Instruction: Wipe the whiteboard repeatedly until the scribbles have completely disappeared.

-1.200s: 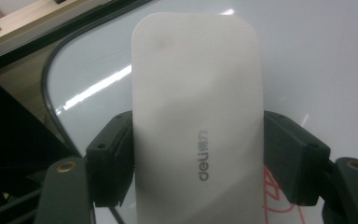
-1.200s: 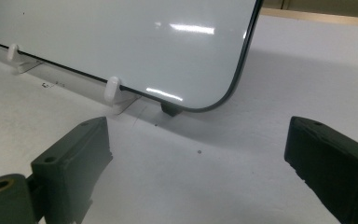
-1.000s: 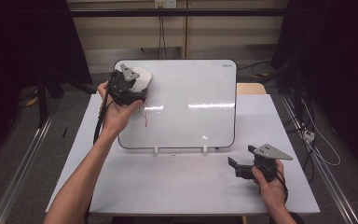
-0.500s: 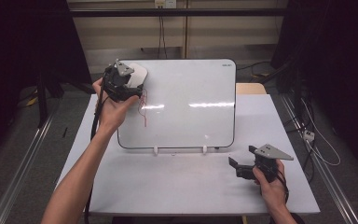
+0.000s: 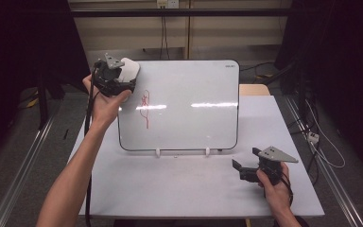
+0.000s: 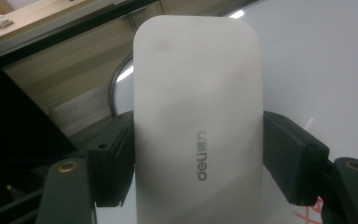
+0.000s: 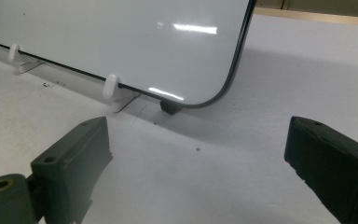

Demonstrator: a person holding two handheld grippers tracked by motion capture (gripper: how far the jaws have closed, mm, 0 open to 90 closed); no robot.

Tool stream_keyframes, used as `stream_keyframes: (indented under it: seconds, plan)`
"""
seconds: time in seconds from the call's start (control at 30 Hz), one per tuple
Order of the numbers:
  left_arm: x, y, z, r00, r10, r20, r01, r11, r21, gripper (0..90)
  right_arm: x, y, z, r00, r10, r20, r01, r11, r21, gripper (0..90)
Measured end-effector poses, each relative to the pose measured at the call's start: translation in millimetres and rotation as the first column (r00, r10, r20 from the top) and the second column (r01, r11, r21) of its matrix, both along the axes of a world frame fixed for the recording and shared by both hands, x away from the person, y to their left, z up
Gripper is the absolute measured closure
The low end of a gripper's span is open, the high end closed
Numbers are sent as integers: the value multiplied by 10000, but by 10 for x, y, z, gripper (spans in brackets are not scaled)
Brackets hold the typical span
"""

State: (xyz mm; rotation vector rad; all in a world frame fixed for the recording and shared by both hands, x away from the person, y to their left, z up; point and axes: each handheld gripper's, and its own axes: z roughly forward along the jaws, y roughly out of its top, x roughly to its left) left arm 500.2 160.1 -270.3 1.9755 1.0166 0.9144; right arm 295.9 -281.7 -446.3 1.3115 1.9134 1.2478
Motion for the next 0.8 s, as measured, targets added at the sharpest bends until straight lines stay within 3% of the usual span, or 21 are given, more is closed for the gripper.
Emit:
stream_keyframes:
  seconds: [0.1, 0.33, 0.8]
  plan:
    - [12, 46, 9, 10000, -29, -70, 28, 9998, -206, 311, 3, 2, -1, 10000, -4, 22, 4, 10000, -37, 73]
    - [-11, -1, -34, 10000, -12, -25, 13, 9999, 108, 311, -2, 6, 2, 10000, 4, 25, -4, 10000, -23, 73]
    - [-123, -27, -207, 10000, -61, -3, 61, 10000, 21, 307, 9, 22, 1, 10000, 40, 9, -40, 10000, -85, 72]
